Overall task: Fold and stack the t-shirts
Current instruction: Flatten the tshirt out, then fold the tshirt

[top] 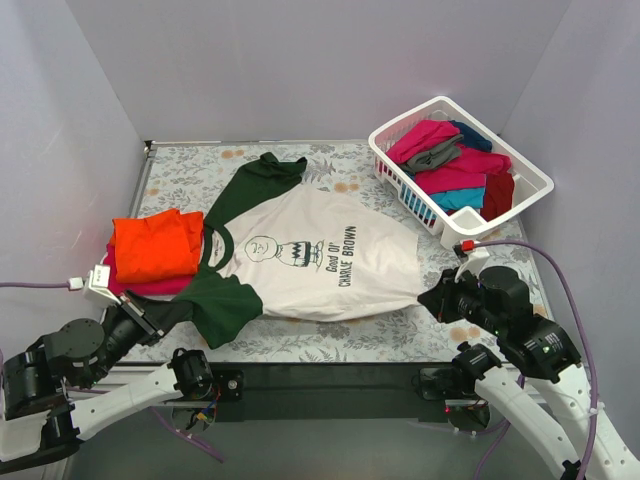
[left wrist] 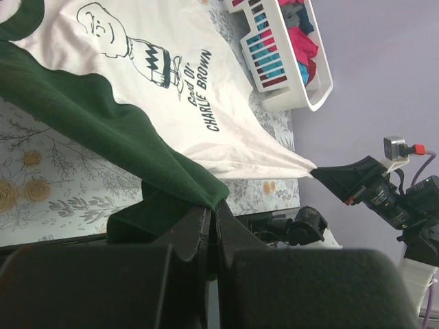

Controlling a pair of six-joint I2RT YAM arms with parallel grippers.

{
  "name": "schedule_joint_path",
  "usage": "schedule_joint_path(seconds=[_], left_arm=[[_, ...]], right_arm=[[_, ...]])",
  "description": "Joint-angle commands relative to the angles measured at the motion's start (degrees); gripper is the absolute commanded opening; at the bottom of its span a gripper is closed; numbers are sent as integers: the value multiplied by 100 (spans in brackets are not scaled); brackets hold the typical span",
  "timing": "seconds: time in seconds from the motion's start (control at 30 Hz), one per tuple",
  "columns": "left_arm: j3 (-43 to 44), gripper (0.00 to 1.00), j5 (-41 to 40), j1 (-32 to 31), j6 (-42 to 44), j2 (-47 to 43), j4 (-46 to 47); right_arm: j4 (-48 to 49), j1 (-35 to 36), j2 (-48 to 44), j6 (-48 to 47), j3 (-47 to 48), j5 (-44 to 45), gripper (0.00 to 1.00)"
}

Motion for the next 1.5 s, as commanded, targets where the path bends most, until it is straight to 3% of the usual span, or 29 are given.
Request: schedule_joint_path(seconds=[0.0,0.13,0.27,0.5,0.7,1.1,1.17,1.3,1.33,1.4,1.47], left_arm=[[-12,0,12,38,4,268,46],[-109,0,-225,29,214,716,493],[-126,0,-1094,-6,171,1130,670],[-284,0,-1684,-111,320,1517,1399],[-162,0,-2211,-331,408,2237,1496],[-170,0,-2063,-288,2296,3354,3552],[-240,0,-1774,-77,2867,3416,3947],[-258,0,-1002,677,3175,3811,4351],[-371,0,-233,1228,3316,3899,4510],[-434,0,483,2237,3309,4276,4678],[-652,0,1205,2821,3256,4374,4800]], right_arm=[[-263,11,4,42,159,354,1],[-79,11,223,-133,107,977,1],[184,11,618,-283,299,1277,1],[975,2,1461,-574,108,1497,1],[1608,2,2043,-670,-25,1612,1],[2118,-33,2500,-776,-25,1559,1],[2206,-15,2535,-776,-69,1533,1],[2285,-24,2588,-776,-122,1480,1],[2320,-24,2597,-776,-157,1497,1],[2338,-33,2632,-785,-175,1541,1],[2356,-42,2693,-793,-183,1533,1]])
